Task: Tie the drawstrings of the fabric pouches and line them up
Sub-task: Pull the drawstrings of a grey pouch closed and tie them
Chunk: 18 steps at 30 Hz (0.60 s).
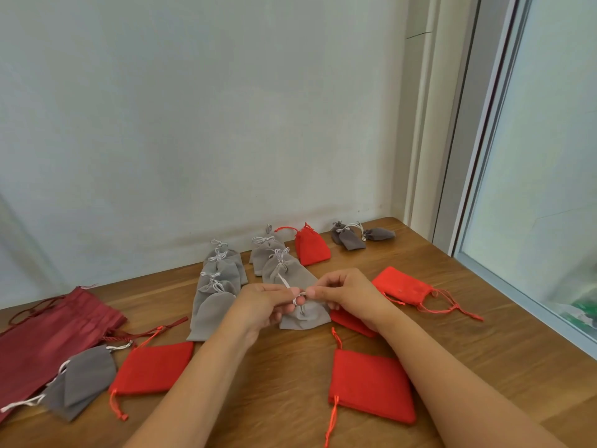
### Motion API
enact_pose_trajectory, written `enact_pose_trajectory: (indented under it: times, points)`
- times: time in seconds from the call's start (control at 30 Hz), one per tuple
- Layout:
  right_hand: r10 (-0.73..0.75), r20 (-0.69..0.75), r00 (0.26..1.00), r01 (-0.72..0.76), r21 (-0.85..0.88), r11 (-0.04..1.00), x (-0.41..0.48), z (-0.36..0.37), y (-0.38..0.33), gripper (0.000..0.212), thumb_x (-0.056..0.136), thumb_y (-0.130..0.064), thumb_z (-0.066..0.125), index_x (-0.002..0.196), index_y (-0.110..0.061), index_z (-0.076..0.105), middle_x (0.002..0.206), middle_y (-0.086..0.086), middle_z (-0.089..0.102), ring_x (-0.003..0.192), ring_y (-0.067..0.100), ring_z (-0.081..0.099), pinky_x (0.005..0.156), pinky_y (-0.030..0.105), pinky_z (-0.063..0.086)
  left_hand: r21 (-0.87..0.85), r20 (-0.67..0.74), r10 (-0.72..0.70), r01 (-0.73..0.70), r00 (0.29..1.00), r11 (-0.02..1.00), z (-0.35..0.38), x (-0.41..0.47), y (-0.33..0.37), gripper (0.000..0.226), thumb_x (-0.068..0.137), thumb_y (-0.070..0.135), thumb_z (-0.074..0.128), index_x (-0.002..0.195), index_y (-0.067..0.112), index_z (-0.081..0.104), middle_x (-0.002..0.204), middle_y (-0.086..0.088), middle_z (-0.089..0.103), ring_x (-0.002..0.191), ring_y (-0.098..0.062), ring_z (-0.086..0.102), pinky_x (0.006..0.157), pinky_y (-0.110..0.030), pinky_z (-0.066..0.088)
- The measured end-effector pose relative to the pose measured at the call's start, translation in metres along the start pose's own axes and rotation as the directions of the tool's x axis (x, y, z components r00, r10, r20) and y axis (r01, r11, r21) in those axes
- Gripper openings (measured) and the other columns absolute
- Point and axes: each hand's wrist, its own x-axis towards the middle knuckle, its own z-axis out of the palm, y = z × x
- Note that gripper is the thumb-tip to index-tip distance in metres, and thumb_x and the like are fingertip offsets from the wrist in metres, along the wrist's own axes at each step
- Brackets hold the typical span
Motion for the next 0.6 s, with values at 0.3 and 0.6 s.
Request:
enact_pose_trajectory:
  times: [0.3, 0.6]
  points:
    - [0.003, 0.139, 0.990, -0.019, 0.111, 0.994, -0.0049, -0.0030, -0.0059, 0.022, 0.075, -0.026, 0.073, 0.077, -0.004, 0.071, 0.053, -0.002, 0.046, 0.049, 0.005, 0.030, 0.048, 0.016, 0.023, -0.039, 0.069, -0.001, 0.004, 0.998, 0.999, -0.0034, -0.0014, 0.0018, 0.017, 0.077, -0.002, 0.072, 0.094, -0.003, 0.071, 0.068, 0.002, 0.071, 0.060, -0.006, 0.055, 0.055, -0.014, 0.043]
    - [-0.032, 0.155, 0.987, -0.002, 0.212, 0.977, -0.0022, -0.0015, -0.0039, 0.021, 0.082, 0.003, 0.068, 0.091, -0.011, 0.055, 0.081, 0.004, 0.063, 0.046, 0.008, 0.048, 0.046, 0.017, 0.040, 0.301, 0.141, 0.407, -0.431, 0.902, 0.851, -0.0055, -0.0039, 0.0064, 0.011, 0.076, 0.002, 0.077, 0.085, 0.008, 0.073, 0.076, -0.002, 0.073, 0.071, -0.006, 0.067, 0.069, -0.014, 0.051]
